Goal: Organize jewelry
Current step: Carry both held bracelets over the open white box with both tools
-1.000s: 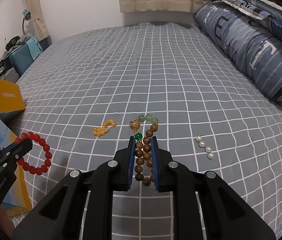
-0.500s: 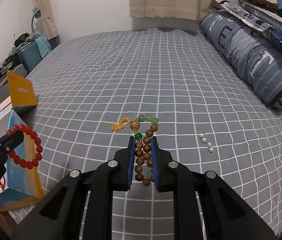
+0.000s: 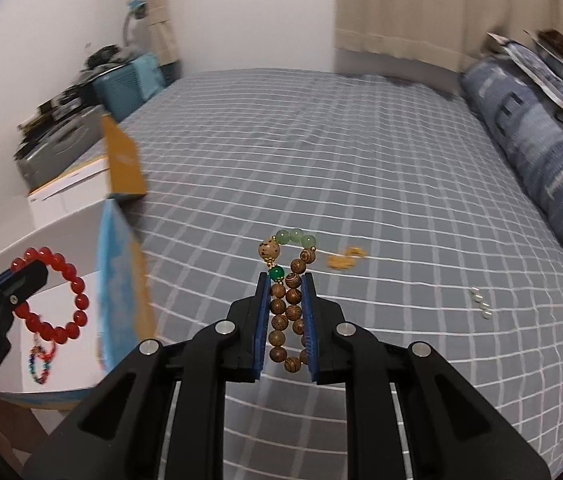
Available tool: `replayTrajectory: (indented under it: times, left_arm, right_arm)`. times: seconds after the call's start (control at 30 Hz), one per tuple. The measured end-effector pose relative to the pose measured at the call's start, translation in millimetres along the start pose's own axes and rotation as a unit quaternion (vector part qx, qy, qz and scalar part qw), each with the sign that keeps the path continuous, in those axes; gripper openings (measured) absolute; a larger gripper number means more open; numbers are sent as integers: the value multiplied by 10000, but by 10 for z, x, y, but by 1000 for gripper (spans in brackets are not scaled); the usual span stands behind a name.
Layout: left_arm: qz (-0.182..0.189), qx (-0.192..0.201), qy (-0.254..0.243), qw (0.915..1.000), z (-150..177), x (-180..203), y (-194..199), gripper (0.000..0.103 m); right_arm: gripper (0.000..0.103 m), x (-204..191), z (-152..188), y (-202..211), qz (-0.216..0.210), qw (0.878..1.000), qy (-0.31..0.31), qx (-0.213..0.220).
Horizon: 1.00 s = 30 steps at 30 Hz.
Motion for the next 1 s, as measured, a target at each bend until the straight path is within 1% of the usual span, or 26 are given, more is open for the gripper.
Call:
replayTrajectory:
  times: [0.17, 0.33, 0.47, 0.6, 0.8, 0.9, 1.0]
  left_arm:
    - [-335, -17, 256, 9991, 91, -484, 90, 13]
    - [-636, -38, 555, 9964, 190, -935, 184, 13]
    - [-825, -125, 722, 9939, 324, -1242, 206, 13]
    - [-1017, -280, 894, 9904, 462, -1511, 151, 13]
    - [-1222, -566, 1116, 9846, 641, -1851, 27, 13]
    - [-1256, -782, 1247, 9811, 728, -2007, -59, 13]
    - [-1294, -901, 1279, 9792, 763, -2089, -121, 13]
  right_arm:
    - [15, -586, -34, -3, -297, 9990, 338, 14]
    - [15, -1139, -33, -22, -648, 9957, 662, 9]
    - [15, -1558, 24, -116, -888, 9917, 922, -122]
    - [15, -1905, 120, -285, -1021, 9875, 1150, -348]
    - [15, -2205, 285, -555, -984, 9832, 1331, -765]
    - [15, -2261, 356, -676, -893, 9817, 1398, -939]
    - [15, -2269, 385, -804, -798, 9807, 1403, -1100]
Point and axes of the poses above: each gripper's, at about its wrist camera, not at the fingertips, and y roughly against the way its jaws point, x to its right, z to its underside, the point moved 2 cm from there along -y, roughly the way its jaws point, and after that the axes turned 1 degree about -z, right-handed, at the moved point
